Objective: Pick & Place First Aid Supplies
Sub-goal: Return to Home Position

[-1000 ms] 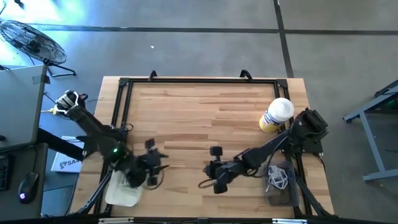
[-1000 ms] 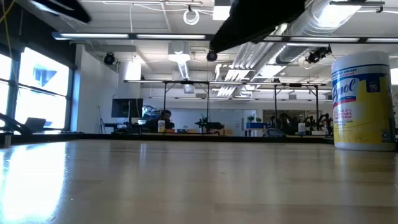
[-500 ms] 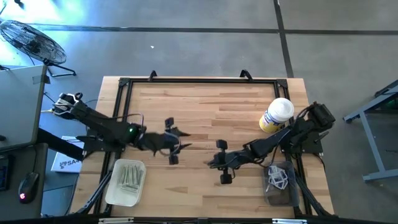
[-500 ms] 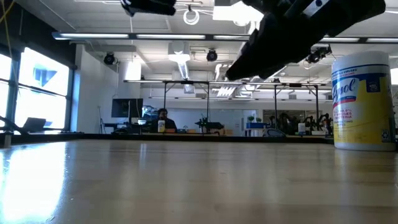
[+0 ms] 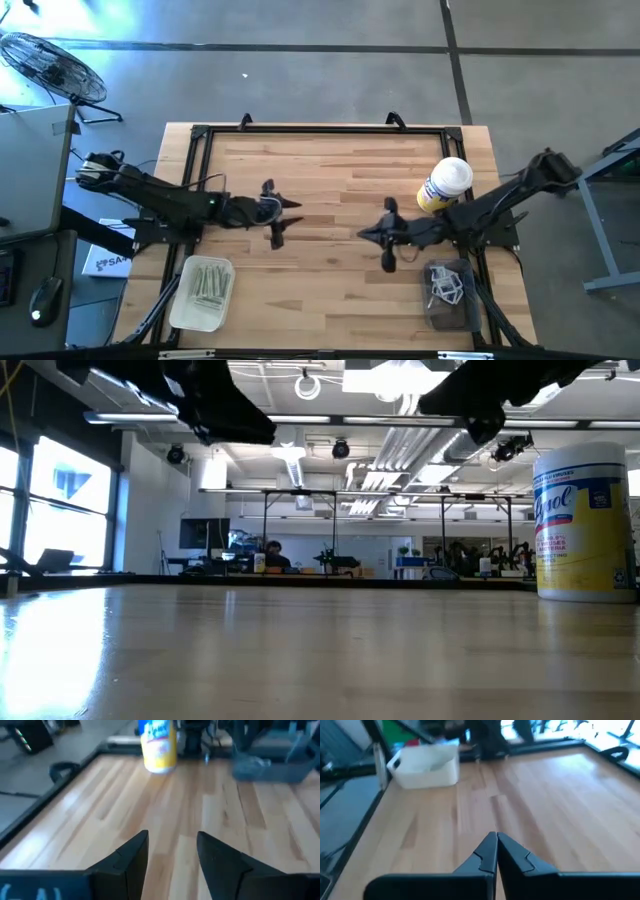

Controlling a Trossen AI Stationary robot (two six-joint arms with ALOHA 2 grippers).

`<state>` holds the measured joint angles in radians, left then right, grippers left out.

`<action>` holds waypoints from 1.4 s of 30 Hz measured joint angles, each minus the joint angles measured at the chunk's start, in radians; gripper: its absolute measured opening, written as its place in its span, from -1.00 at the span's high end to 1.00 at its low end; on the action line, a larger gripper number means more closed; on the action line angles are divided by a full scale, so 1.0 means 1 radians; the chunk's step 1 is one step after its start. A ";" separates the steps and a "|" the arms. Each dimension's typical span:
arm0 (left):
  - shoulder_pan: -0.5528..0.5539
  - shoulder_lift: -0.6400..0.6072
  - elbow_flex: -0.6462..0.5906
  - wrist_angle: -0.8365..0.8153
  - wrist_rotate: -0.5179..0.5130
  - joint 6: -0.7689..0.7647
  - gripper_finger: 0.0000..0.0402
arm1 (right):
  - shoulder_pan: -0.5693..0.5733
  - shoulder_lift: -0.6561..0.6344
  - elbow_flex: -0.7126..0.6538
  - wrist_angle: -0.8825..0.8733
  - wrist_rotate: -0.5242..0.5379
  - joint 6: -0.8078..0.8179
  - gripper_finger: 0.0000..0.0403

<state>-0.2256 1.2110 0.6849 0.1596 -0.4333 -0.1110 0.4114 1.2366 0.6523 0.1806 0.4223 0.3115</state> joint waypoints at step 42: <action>0.429 -1.105 -0.506 -0.268 0.269 -0.017 0.18 | -0.287 -1.021 -0.638 0.357 -0.510 -0.174 0.97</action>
<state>0.2035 0.1055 0.1787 -0.1088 -0.1647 -0.1276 0.1248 0.2157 0.0145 0.5376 -0.0878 0.1372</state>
